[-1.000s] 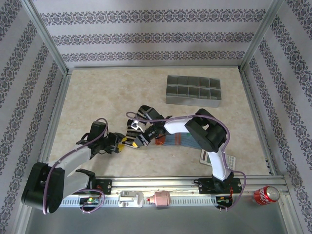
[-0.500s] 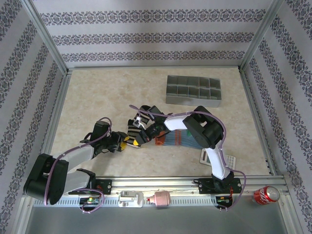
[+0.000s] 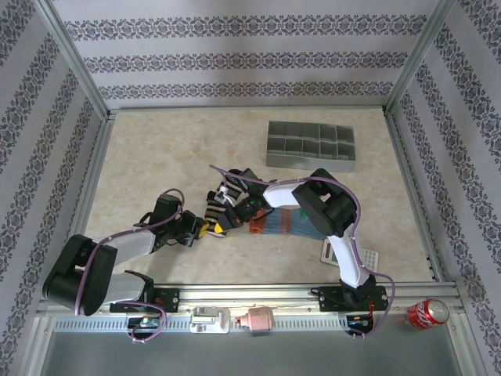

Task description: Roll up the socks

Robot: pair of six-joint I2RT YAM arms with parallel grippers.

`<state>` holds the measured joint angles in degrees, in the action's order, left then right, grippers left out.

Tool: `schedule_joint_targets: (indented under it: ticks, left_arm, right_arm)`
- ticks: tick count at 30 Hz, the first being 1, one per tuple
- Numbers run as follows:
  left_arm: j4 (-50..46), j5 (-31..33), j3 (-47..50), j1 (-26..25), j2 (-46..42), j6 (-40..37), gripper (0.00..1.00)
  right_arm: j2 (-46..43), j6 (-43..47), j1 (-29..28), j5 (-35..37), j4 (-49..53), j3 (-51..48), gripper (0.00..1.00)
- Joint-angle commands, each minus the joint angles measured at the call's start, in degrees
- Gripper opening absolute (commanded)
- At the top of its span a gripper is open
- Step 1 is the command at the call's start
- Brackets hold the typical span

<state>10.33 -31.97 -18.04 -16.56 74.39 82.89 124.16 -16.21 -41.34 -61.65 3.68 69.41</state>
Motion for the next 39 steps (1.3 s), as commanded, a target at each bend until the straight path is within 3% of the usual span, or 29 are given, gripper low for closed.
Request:
schedule_joint_targets:
  ticks: [1, 5, 8, 12, 14, 16, 21, 26, 30, 32, 39]
  left_arm:
    - [-2.65, 1.31, -0.49, -1.02, 1.33, -0.10, 0.00]
    - [-13.38, 1.90, -3.06, -1.02, -0.87, -0.44, 0.00]
    - [-21.29, 1.91, -5.71, -1.14, -1.77, -1.09, 0.00]
    - [-28.56, 1.37, -8.67, -1.19, -1.35, -1.95, 0.00]
    - [-29.45, 1.22, -9.22, -1.18, -1.01, -1.86, 0.00]
    - [-29.98, 1.19, -9.70, -1.18, -0.66, -1.90, 0.00]
    - [-30.53, 1.15, -10.42, -1.13, 0.04, -2.16, 0.00]
    - [-30.54, 0.92, -10.95, -1.16, 0.83, -2.47, 0.00]
    - [-30.28, 0.72, -10.67, -1.15, 0.97, -2.47, 0.00]
    - [-30.19, 0.76, -10.67, -1.19, 0.86, -2.45, 0.00]
    - [-29.99, 0.62, -10.80, -1.02, 0.04, -2.43, 0.00]
  right_arm:
    - [4.47, 1.24, 0.39, 10.05, 8.54, -2.17, 0.00]
    - [-2.46, 6.58, -0.46, 14.89, 5.66, -5.70, 0.29]
    - [-13.14, 13.49, -2.35, 23.73, 0.95, -11.60, 0.39]
    - [-28.51, 27.74, -9.72, 45.30, -7.46, -21.80, 0.56]
    - [-31.50, 34.81, -13.65, 53.56, -8.06, -23.34, 0.63]
    - [-31.72, 39.95, -17.89, 62.42, -7.81, -22.60, 0.63]
    - [-27.96, 50.39, -25.63, 75.12, -11.69, -20.85, 0.63]
    - [-21.61, 57.52, -30.05, 82.54, -15.95, -18.08, 0.60]
    - [-17.62, 59.17, -30.51, 84.07, -16.08, -14.98, 0.55]
    - [-15.55, 58.81, -30.38, 84.53, -15.02, -13.72, 0.48]
    - [-11.81, 53.63, -29.15, 83.70, -10.88, -12.52, 0.06]
